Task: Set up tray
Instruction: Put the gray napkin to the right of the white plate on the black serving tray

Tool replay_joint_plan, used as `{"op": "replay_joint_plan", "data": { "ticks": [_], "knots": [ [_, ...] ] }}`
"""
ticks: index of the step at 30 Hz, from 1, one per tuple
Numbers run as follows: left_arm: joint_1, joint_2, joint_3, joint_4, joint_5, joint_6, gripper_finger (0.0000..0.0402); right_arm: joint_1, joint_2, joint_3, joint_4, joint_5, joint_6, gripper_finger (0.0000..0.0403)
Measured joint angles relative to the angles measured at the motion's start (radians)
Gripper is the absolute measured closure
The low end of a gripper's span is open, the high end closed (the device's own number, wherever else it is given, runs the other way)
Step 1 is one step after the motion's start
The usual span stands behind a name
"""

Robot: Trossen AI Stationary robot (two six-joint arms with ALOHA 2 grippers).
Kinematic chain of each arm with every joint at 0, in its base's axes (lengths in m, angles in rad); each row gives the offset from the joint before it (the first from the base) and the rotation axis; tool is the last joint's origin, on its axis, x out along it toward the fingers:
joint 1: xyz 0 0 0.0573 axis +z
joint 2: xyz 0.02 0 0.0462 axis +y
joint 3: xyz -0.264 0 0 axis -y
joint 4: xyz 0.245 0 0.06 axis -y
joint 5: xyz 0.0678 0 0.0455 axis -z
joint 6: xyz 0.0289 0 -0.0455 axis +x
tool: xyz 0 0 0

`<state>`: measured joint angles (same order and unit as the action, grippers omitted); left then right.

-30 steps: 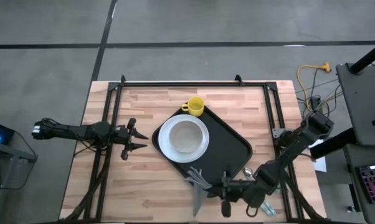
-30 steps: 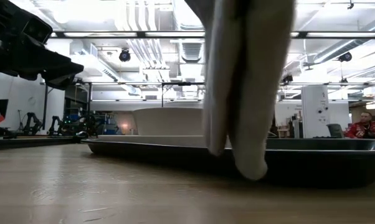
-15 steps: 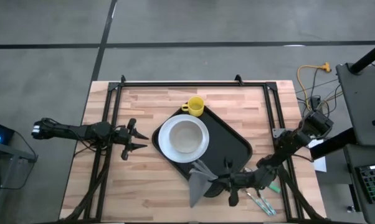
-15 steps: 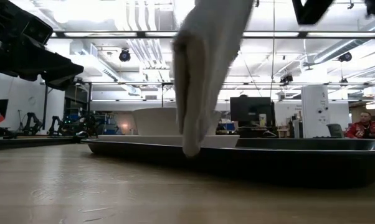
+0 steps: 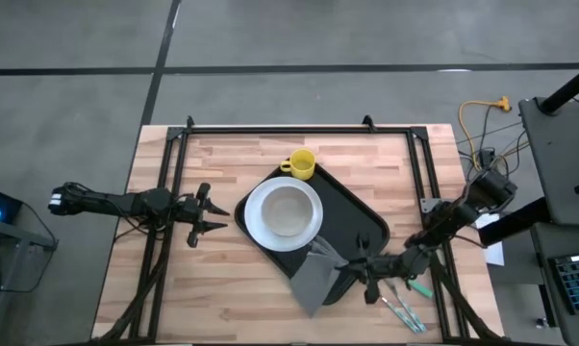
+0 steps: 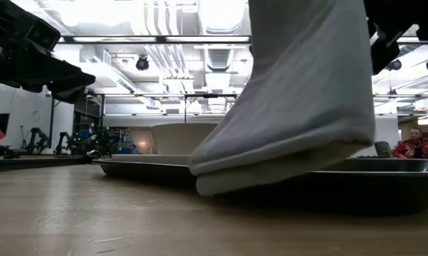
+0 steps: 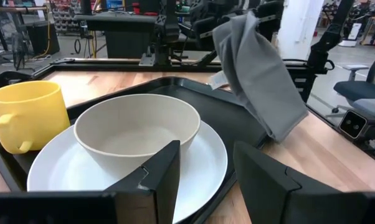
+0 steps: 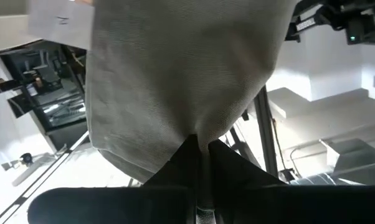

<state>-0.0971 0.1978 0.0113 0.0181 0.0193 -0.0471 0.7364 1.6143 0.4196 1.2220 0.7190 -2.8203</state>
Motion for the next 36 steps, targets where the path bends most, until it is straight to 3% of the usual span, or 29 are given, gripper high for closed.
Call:
{"op": "replay_joint_plan", "data": {
  "ticks": [15, 26, 36],
  "knots": [
    [0.000, 0.000, 0.000, 0.000, 0.000, 0.000, 0.0266, -0.007, -0.066, -0.175, -0.009, 0.091, -0.010, 0.0394],
    [0.000, 0.000, 0.000, 0.000, 0.000, 0.000, 0.0266, -0.007, -0.148, -0.273, -0.022, 0.097, -0.007, 0.0394],
    [0.000, 0.000, 0.000, 0.000, 0.000, 0.000, 0.0266, -0.006, -0.220, -0.312, -0.161, 0.097, 0.065, 0.0394]
  ]
}}
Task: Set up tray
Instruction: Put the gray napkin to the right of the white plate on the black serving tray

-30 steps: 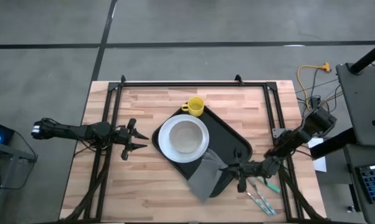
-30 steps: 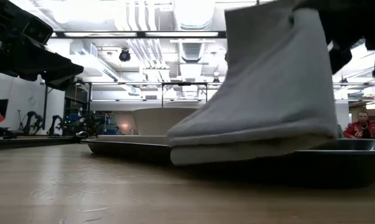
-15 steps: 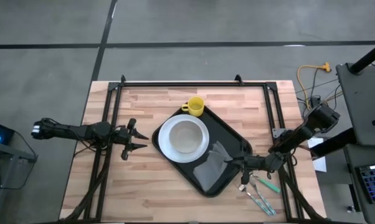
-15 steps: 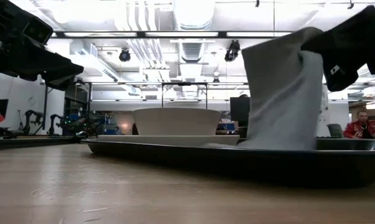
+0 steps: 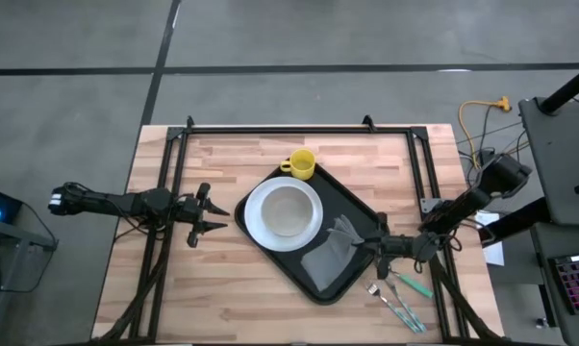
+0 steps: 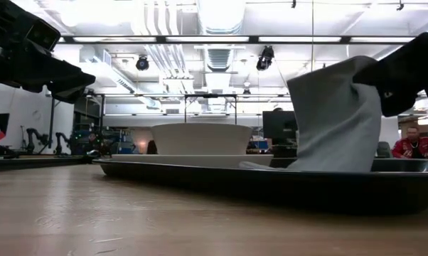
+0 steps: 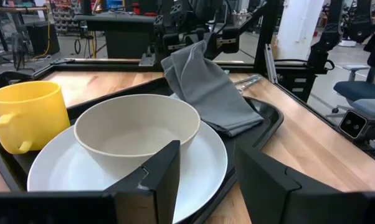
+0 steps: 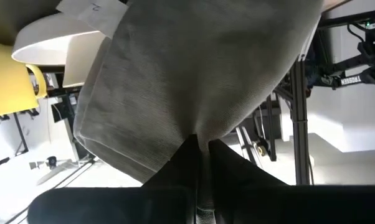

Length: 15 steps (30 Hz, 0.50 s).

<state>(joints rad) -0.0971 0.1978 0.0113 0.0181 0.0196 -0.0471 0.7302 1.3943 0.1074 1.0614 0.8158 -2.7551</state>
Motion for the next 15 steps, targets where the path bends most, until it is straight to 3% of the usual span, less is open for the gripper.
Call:
{"op": "replay_joint_plan", "data": {
  "ticks": [15],
  "knots": [
    [0.000, 0.000, 0.000, 0.000, 0.000, 0.000, 0.0266, 0.000, -0.034, 0.002, -0.093, -0.002, 0.056, 0.0377]
  ]
}}
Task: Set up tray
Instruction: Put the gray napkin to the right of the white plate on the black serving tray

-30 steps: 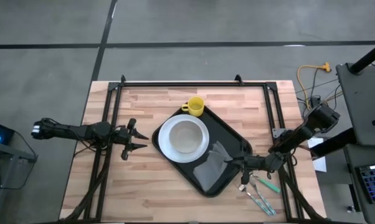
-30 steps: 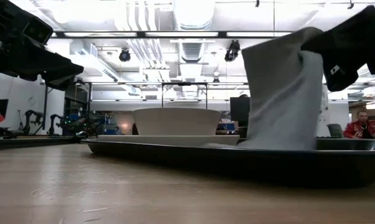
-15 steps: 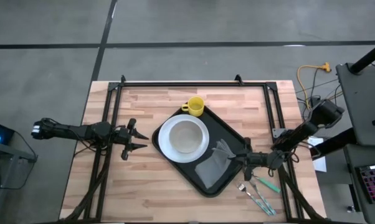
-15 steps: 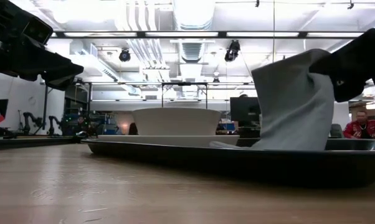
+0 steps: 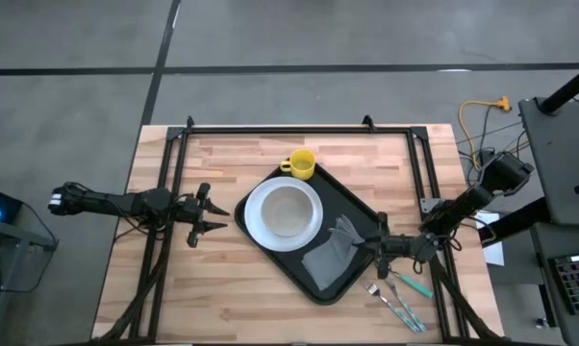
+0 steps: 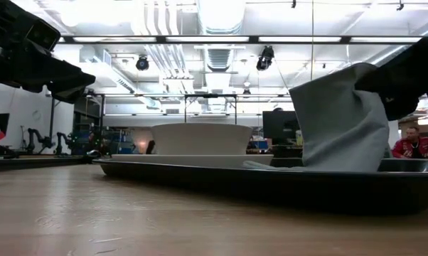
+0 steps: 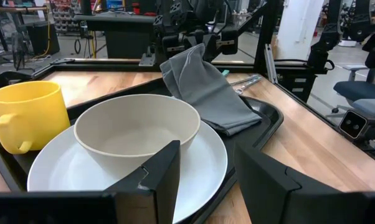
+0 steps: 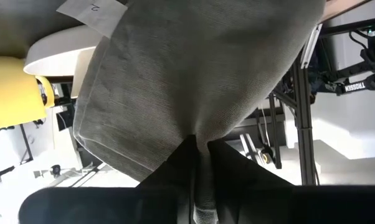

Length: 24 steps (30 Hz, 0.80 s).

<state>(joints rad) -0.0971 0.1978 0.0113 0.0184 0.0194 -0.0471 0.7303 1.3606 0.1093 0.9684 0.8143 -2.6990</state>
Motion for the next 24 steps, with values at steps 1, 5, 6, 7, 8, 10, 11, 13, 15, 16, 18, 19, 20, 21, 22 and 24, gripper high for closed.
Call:
{"op": "replay_joint_plan", "data": {
  "ticks": [1, 5, 6, 7, 8, 10, 11, 13, 15, 16, 18, 19, 20, 21, 22, 24],
  "knots": [
    [0.000, 0.000, 0.000, 0.000, 0.000, 0.000, 0.0266, 0.000, 0.000, 0.000, 0.000, 0.000, 0.000, 0.0376],
    [0.000, 0.000, 0.000, 0.000, 0.000, 0.000, 0.0266, 0.000, 0.000, 0.000, 0.000, 0.000, -0.001, 0.0375],
    [0.000, 0.000, 0.000, 0.000, 0.000, 0.000, 0.0266, 0.000, 0.000, 0.000, 0.000, 0.000, -0.003, 0.0375],
    [0.000, 0.000, 0.000, 0.000, 0.000, 0.000, 0.0266, 0.000, 0.000, 0.000, 0.000, 0.000, -0.004, 0.0375],
    [0.000, 0.000, 0.000, 0.000, 0.000, 0.000, 0.0266, 0.000, 0.000, 0.000, 0.000, 0.002, -0.006, 0.0374],
    [0.000, 0.000, 0.000, 0.000, 0.000, 0.000, 0.0266, 0.000, 0.000, 0.001, 0.000, 0.014, -0.017, 0.0374],
    [0.000, 0.000, 0.000, 0.000, 0.000, 0.000, 0.0266, 0.000, 0.000, 0.001, 0.000, 0.020, -0.025, 0.0374],
    [0.000, 0.000, 0.000, 0.000, 0.000, 0.000, 0.0266, 0.000, 0.000, 0.001, 0.000, 0.023, -0.032, 0.0374],
    [0.000, 0.000, 0.000, 0.000, 0.000, 0.000, 0.0266, 0.000, 0.000, 0.001, 0.000, 0.023, -0.032, 0.0374],
    [0.000, 0.000, 0.000, 0.000, 0.000, 0.000, 0.0266, 0.000, 0.000, 0.001, 0.000, 0.024, -0.032, 0.0374],
    [0.000, 0.000, 0.000, 0.000, 0.000, 0.000, 0.0266, 0.000, 0.000, 0.001, 0.000, 0.024, -0.033, 0.0374],
    [0.000, 0.000, 0.000, 0.000, 0.000, 0.000, 0.0266, 0.000, 0.000, 0.001, 0.000, 0.025, -0.033, 0.0372],
    [0.000, 0.000, 0.000, 0.000, 0.000, 0.000, 0.0266, 0.000, 0.000, 0.001, 0.000, 0.026, -0.035, 0.0369],
    [0.000, 0.000, 0.000, 0.000, 0.000, 0.000, 0.0266, 0.000, 0.000, 0.001, 0.000, 0.026, -0.035, 0.0365],
    [0.000, 0.000, 0.000, 0.000, 0.000, 0.000, 0.0266, 0.000, 0.000, 0.001, 0.000, 0.026, -0.036, 0.0358],
    [0.000, 0.000, 0.000, 0.000, 0.000, 0.000, 0.0266, 0.000, 0.000, 0.001, 0.000, 0.026, -0.037, 0.0342]
  ]
}}
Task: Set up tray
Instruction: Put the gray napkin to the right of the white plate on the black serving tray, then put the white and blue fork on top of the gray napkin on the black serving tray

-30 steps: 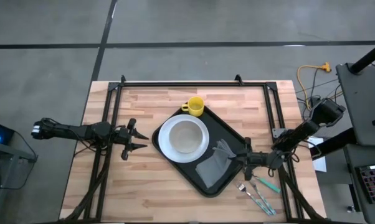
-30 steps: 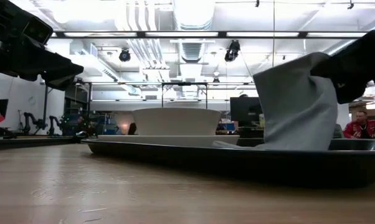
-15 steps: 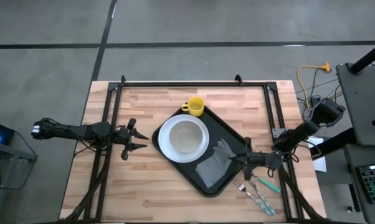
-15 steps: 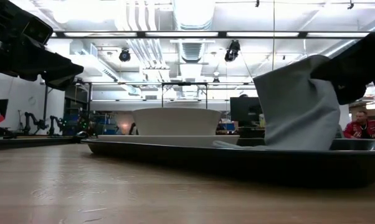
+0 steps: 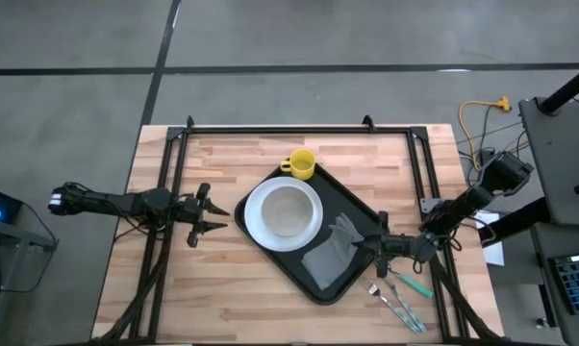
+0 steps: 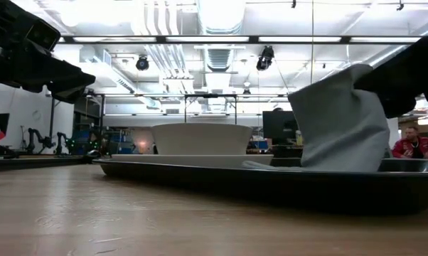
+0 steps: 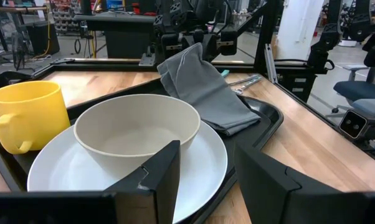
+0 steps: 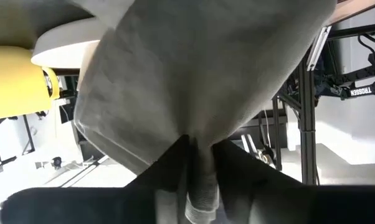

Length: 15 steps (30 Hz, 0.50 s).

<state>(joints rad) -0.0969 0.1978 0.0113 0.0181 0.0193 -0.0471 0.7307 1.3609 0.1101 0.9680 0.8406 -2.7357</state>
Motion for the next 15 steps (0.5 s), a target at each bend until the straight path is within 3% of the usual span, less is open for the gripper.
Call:
{"op": "replay_joint_plan", "data": {
  "ticks": [15],
  "knots": [
    [0.000, 0.000, 0.000, 0.000, 0.000, 0.000, 0.0266, 0.000, 0.000, 0.000, -0.002, 0.000, -0.046, 0.0170]
  ]
}}
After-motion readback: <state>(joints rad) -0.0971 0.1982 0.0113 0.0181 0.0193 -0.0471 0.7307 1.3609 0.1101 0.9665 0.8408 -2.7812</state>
